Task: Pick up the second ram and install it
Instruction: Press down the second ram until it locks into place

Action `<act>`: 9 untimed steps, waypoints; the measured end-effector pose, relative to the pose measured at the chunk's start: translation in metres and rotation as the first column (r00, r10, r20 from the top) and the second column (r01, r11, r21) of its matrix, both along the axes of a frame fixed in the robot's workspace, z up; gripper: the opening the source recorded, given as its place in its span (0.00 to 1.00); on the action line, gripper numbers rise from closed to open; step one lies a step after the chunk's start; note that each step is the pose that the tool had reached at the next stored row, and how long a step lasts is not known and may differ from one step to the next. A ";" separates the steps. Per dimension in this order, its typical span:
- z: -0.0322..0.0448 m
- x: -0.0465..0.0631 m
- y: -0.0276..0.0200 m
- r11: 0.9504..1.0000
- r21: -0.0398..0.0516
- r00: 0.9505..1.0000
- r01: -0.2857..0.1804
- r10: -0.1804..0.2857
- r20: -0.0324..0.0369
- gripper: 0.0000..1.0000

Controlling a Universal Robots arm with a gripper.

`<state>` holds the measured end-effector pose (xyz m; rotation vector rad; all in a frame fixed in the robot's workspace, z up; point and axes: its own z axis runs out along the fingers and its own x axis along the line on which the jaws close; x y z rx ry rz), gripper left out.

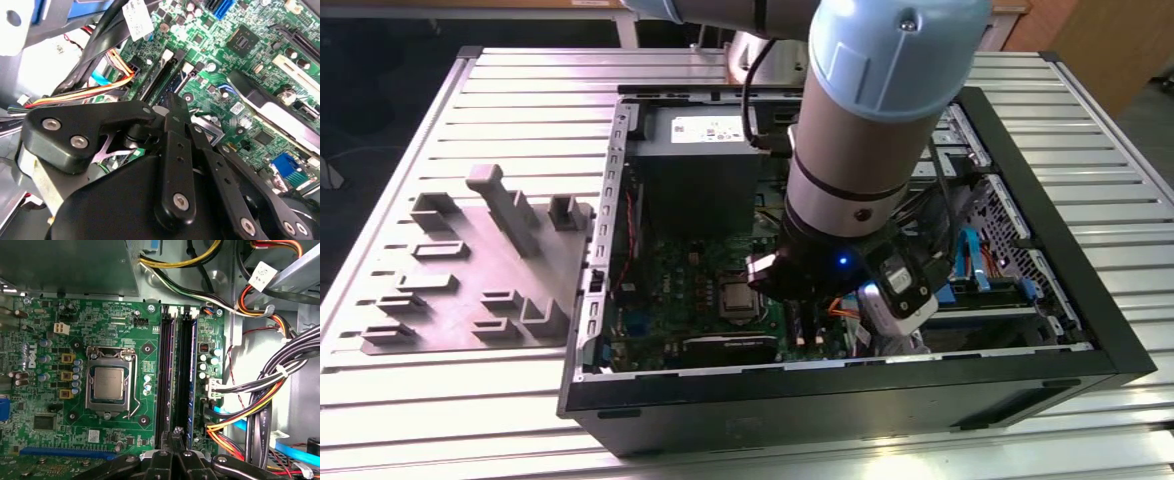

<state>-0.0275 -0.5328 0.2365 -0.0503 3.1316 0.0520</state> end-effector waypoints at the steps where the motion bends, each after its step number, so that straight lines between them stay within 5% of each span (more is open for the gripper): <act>1: 0.0000 0.000 0.0000 1.000 0.000 1.000 0.000 0.000 0.000 0.10; 4: 0.0002 0.000 0.0011 1.000 0.000 1.000 0.000 0.000 0.000 0.10; 9: 0.0000 0.000 0.0146 1.000 0.000 1.000 0.000 0.000 0.000 0.10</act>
